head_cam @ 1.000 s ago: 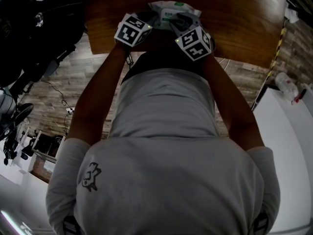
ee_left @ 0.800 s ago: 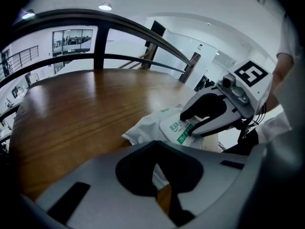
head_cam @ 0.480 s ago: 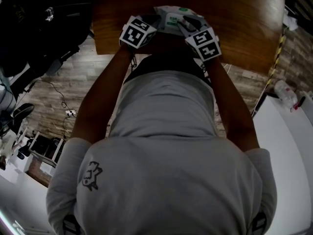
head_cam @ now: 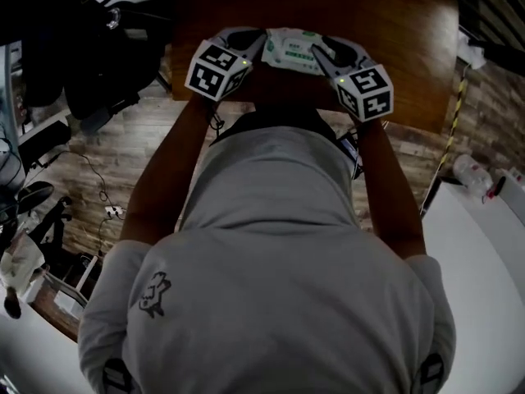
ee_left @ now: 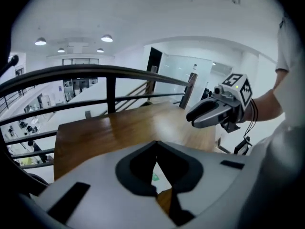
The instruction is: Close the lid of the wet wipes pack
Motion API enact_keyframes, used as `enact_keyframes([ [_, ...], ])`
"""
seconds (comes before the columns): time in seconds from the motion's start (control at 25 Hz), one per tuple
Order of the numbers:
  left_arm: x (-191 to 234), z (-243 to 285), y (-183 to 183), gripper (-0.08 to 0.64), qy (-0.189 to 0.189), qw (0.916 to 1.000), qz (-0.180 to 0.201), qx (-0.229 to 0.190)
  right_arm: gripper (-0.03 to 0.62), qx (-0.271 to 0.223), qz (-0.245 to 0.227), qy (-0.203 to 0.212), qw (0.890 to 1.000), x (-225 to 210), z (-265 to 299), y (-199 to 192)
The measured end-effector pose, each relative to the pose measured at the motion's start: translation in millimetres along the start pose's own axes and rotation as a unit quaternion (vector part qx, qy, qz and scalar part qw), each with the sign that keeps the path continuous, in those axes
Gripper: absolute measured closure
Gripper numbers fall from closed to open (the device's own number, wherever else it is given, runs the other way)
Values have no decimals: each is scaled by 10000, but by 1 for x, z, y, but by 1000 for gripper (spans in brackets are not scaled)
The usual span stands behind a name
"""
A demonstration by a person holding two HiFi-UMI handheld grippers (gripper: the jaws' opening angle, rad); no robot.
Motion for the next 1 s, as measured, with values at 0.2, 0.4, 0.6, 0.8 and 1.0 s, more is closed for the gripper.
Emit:
enact_keyframes([
  [0.2, -15, -51, 33, 548, 121, 9977, 270, -610, 466, -556, 100, -76, 9984, 17, -47, 35],
  [0.4, -32, -114, 56, 548, 143, 9913, 437, -1235, 472, -1196, -51, -210, 9926, 49, -95, 77],
  [0.6, -45, -164, 80, 548, 232, 9803, 658, -1850, 511, -1710, -230, -482, 9838, 68, -124, 91],
  [0.8, -54, -207, 93, 548, 359, 9688, 830, -2307, 541, -2083, -275, -602, 9758, 79, -143, 96],
  [1.0, -61, -237, 92, 548, 408, 9650, 763, -2475, 552, -2401, -342, -634, 9681, 98, -161, 110],
])
Point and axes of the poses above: the fingertips, and each gripper's own axes: z forward along the fingers, x to its left, y out of its top, the point moved 6 cm from there along -z, backward along the fingers
